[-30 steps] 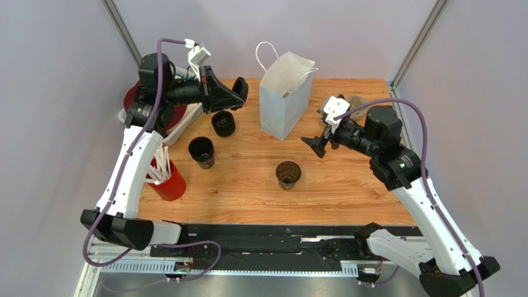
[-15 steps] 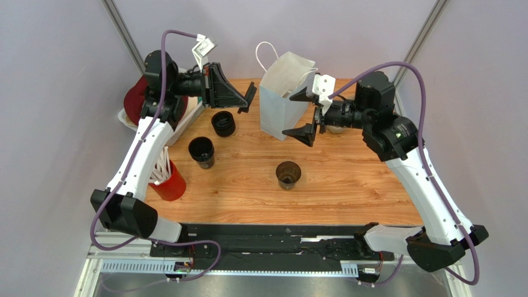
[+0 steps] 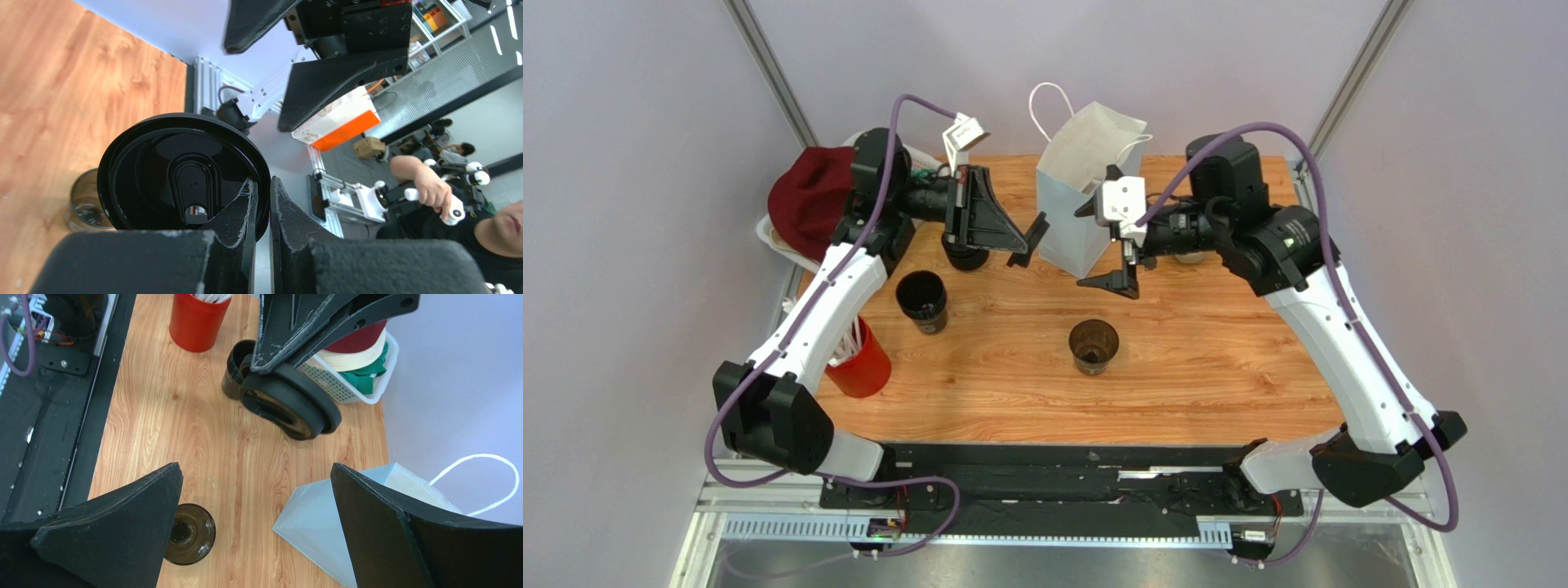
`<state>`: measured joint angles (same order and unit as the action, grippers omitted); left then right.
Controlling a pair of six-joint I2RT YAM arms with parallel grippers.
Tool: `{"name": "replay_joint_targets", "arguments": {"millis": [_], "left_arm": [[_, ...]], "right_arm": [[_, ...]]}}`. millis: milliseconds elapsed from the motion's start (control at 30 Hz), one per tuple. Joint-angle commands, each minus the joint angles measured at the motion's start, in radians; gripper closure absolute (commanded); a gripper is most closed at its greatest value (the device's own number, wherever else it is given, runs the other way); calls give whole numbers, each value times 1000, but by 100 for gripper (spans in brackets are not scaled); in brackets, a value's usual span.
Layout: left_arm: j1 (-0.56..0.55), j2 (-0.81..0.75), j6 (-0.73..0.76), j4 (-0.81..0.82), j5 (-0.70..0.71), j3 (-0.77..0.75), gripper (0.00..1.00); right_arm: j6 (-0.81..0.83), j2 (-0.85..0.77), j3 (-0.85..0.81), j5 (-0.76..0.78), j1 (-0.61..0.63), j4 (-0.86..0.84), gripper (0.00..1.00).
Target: Pack the takeout coffee
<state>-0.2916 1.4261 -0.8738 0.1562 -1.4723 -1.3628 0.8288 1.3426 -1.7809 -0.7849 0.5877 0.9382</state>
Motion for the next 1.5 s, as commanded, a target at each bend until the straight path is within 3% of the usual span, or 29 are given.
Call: {"name": "replay_joint_targets", "arguments": {"millis": [0, 800, 1133, 1467], "left_arm": [[-49, -65, -8, 32, -290, 28, 92], [-90, -122, -24, 36, -293, 192, 98], [-90, -127, -19, 34, -295, 218, 98], [-96, -124, -16, 34, -295, 255, 97]], "right_arm": [[76, 30, -11, 70, 40, -15, 1], [239, 164, -3, -30, 124, 112, 2], [257, 220, -61, -102, 123, 185, 16], [254, 254, -98, -163, 121, 235, 40]]}}
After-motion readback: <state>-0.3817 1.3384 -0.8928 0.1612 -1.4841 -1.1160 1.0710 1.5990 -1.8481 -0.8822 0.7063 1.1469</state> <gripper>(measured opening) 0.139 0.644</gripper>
